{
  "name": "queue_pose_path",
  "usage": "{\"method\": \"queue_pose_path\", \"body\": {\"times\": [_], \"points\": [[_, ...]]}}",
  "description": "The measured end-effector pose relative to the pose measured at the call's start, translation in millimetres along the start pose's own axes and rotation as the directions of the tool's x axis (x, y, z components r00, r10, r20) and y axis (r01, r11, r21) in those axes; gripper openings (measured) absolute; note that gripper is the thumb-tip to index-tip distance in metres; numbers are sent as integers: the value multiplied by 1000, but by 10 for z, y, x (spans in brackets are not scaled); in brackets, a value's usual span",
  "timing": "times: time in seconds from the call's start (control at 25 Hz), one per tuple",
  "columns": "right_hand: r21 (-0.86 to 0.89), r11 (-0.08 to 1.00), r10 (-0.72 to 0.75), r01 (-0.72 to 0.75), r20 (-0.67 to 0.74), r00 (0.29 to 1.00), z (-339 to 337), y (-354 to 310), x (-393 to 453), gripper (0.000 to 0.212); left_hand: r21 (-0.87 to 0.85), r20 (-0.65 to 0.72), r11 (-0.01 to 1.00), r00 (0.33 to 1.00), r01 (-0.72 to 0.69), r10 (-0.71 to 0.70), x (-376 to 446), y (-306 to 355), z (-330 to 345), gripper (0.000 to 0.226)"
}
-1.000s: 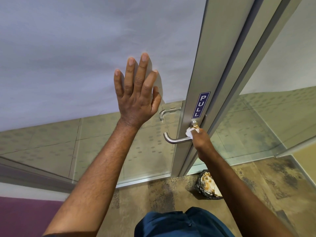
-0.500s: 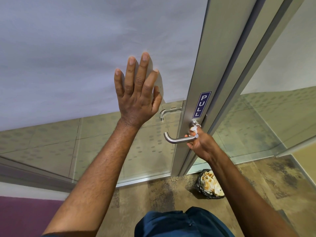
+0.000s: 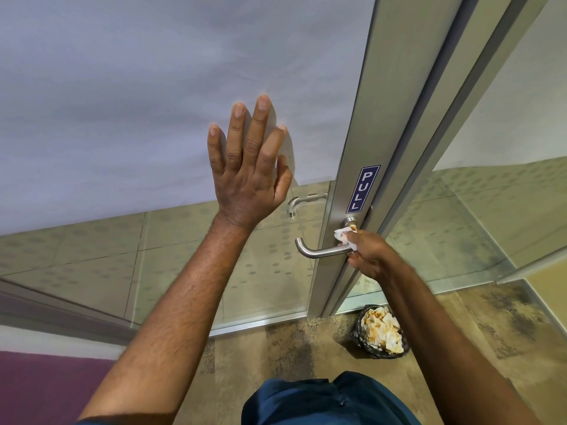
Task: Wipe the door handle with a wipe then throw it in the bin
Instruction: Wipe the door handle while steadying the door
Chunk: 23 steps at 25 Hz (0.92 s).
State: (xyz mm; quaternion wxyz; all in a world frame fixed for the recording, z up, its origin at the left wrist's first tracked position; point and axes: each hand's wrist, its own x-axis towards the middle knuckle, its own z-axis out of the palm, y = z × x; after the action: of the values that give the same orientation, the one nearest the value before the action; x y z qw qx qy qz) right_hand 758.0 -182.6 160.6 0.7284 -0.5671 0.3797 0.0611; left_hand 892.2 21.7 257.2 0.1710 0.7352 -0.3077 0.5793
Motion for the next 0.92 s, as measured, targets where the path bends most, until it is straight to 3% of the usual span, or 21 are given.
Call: {"method": "queue_pose_path", "body": {"times": [0.08, 0.16, 0.24, 0.32, 0.4, 0.48, 0.56, 0.64, 0.72, 0.84, 0.88, 0.92], "points": [[412, 905, 68, -102, 96, 993, 11, 103, -4, 20, 0, 2, 1000, 1000, 0, 0, -16, 4, 1, 48], [621, 780, 12, -73, 102, 995, 70, 192, -1, 34, 8, 1, 1000, 1000, -6, 6, -14, 0, 6, 48], [658, 750, -6, -66, 106, 994, 128, 217, 10, 42, 5, 5, 1000, 1000, -14, 14, 0, 3, -2, 48], [598, 801, -9, -42, 81, 997, 145, 204, 4, 42, 7, 13, 1000, 999, -29, 29, -10, 5, -11, 48], [646, 758, 39, -93, 97, 994, 109, 188, 4, 39, 27, 23, 999, 999, -45, 45, -25, 0, -13, 50], [468, 883, 23, -33, 28, 999, 66, 188, -32, 33, 31, 25, 998, 999, -49, 48, -29, -6, -9, 51], [32, 986, -160, 162, -63, 985, 62, 186, -91, 27, 34, 18, 998, 999, -48, 47, -35, -3, 0, 51], [-327, 898, -331, 296, -57, 942, 79, 174, -79, 23, 30, 17, 999, 999, -45, 44, -35, 3, 4, 50], [-555, 803, -330, 217, -110, 938, 85, 104, -5, 26, 28, 17, 998, 999, -52, 51, -36, 10, 2, 50], [-691, 716, -300, 96, -180, 937, 82, 42, 24, 35, 33, 23, 998, 998, -54, 53, -28, 9, -8, 51], [-736, 666, -314, 121, -128, 941, 65, 37, 29, 36, 32, 26, 998, 998, -53, 52, -26, 8, -10, 51], [-687, 708, -306, 162, -92, 947, 52, 37, -1, 35, 33, 27, 998, 998, -53, 52, -28, 8, -10, 51]]}}
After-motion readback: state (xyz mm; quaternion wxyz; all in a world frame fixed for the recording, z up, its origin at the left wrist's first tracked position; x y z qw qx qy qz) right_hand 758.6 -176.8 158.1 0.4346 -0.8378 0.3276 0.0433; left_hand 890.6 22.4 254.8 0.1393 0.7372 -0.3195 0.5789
